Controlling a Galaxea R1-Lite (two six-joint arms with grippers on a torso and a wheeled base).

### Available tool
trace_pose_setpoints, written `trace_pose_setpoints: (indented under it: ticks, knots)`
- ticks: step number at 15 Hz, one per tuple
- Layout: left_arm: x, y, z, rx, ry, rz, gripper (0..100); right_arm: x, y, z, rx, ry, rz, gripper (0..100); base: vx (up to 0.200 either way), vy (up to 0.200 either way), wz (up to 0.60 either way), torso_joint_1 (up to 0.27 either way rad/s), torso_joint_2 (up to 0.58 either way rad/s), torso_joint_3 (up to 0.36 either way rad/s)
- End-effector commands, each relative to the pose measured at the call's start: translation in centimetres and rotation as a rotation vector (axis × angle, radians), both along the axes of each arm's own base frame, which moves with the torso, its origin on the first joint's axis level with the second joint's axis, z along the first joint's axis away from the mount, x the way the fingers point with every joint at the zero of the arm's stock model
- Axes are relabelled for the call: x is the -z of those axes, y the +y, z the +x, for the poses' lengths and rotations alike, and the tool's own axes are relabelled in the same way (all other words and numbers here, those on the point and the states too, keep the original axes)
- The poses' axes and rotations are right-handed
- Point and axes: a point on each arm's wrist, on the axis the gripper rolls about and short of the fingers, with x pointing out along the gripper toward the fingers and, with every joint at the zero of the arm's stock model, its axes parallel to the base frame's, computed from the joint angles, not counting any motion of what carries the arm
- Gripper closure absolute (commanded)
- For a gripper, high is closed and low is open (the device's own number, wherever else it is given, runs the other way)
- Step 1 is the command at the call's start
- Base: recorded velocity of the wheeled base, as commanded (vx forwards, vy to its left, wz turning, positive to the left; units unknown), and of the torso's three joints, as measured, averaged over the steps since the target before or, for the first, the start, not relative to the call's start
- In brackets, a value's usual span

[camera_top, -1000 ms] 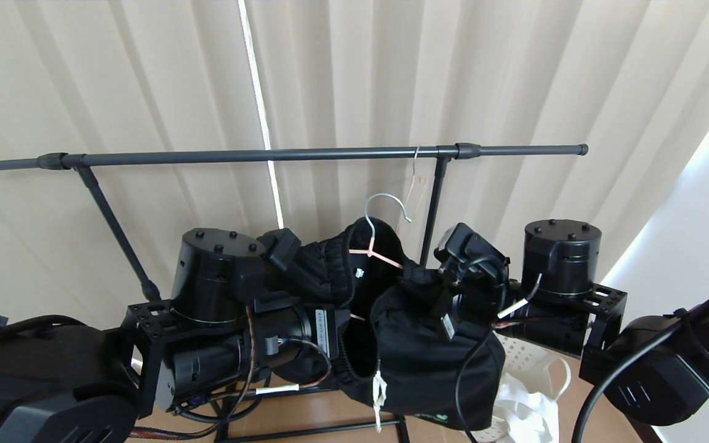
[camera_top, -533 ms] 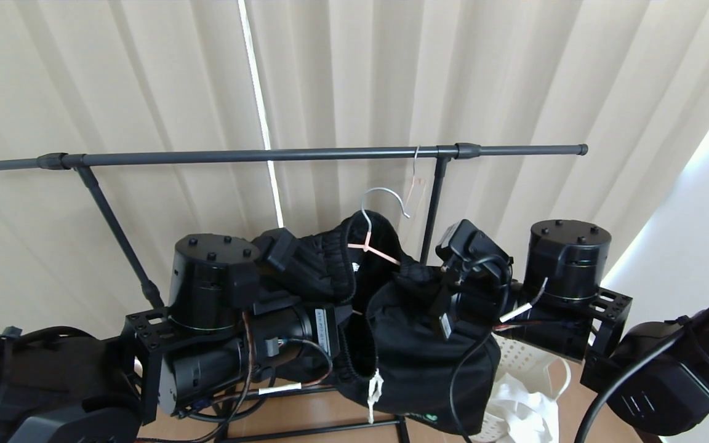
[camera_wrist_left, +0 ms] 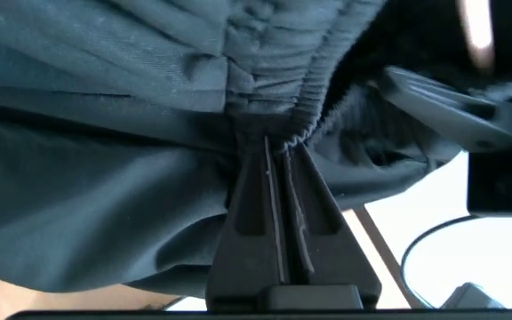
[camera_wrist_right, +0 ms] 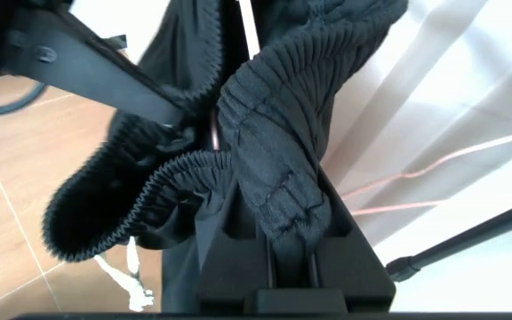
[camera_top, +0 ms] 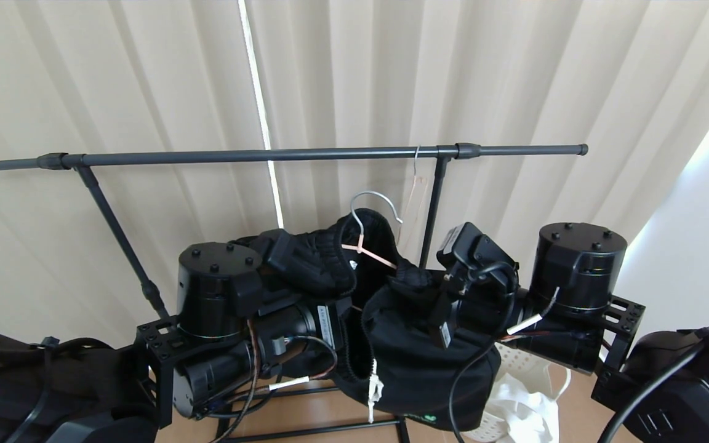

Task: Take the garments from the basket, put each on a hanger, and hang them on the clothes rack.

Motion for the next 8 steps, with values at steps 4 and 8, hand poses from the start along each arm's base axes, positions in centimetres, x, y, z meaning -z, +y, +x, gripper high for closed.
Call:
trace_pose_setpoints:
  ticks: [4,8]
  knots:
    - [0.54,-0.15,0.20,-0.003,0.008,0.009,100,-0.43,0.18,-0.65,-0.016,-0.035,0.024,100,0.000,0.000,0.00,0.000,0.00,0.000]
    - [0.58,-0.14,0.18,-0.003,0.010,0.010,0,-0.46,0.24,-0.72,-0.019,-0.037,0.028,100,0.000,0.000,0.00,0.000,0.00,0.000]
